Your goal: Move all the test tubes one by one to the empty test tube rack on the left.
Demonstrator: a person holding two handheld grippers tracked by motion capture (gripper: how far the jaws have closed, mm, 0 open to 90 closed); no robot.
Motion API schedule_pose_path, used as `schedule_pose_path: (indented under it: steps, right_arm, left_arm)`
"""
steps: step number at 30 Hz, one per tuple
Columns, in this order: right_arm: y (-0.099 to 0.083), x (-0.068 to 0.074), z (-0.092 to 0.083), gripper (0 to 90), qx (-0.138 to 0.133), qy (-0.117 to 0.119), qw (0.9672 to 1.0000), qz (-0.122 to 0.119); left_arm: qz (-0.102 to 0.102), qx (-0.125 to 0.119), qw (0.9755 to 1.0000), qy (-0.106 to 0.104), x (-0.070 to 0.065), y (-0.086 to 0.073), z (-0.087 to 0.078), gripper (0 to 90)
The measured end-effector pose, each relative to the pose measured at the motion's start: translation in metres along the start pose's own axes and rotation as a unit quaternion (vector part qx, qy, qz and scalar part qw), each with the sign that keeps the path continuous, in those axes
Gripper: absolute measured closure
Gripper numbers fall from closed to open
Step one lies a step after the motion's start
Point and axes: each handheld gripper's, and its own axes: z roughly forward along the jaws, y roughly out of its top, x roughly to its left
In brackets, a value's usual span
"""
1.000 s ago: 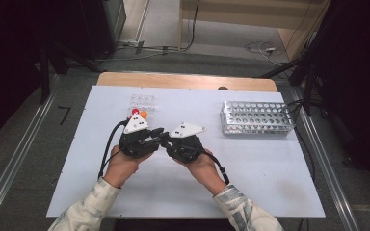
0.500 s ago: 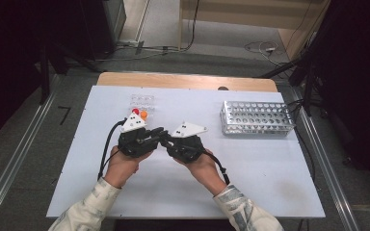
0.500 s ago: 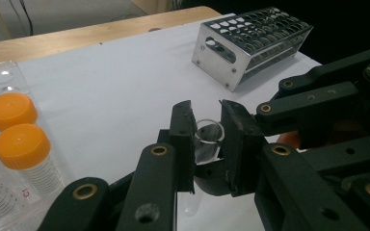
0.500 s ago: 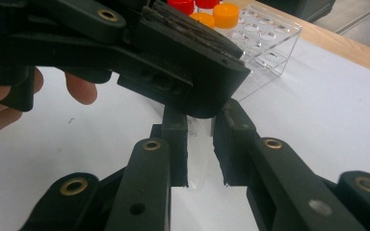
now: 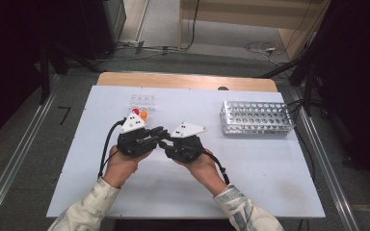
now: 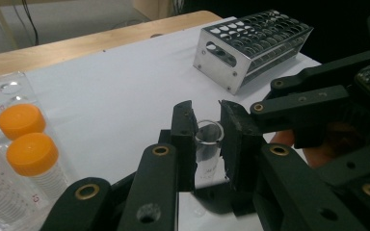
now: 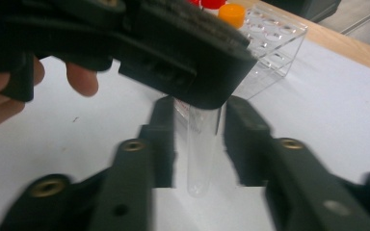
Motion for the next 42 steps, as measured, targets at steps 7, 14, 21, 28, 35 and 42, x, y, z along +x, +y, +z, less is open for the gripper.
schedule_pose_path:
  steps: [7, 14, 21, 28, 35, 42]
  right_arm:
    - [-0.004, -0.004, -0.004, 28.2, 0.012, -0.002, 0.9999, 0.010]
    - [-0.011, -0.020, -0.015, 22.7, 0.016, -0.024, 0.9993, 0.024]
    - [-0.024, -0.034, -0.028, 22.6, 0.024, -0.045, 0.9982, 0.033]
    - [-0.032, -0.049, -0.041, 22.7, 0.026, -0.065, 0.9966, 0.043]
    - [-0.038, -0.060, -0.053, 22.8, 0.023, -0.082, 0.9949, 0.055]
    - [-0.039, -0.065, -0.060, 23.1, 0.017, -0.091, 0.9937, 0.064]
  left_arm:
    - [-0.001, -0.002, 0.9999, 0.014, 0.008, 0.001, -0.013, 76.8]
    - [-0.007, -0.008, 0.9989, 0.045, 0.026, 0.002, -0.037, 76.8]
    - [-0.023, -0.022, 0.9967, 0.075, 0.046, 0.005, -0.058, 76.7]
    - [-0.027, -0.035, 0.9928, 0.111, 0.063, 0.011, -0.070, 76.7]
    - [-0.022, -0.036, 0.9892, 0.140, 0.073, 0.015, -0.059, 76.7]
    - [-0.015, -0.034, 0.9874, 0.154, 0.077, 0.015, -0.046, 76.6]
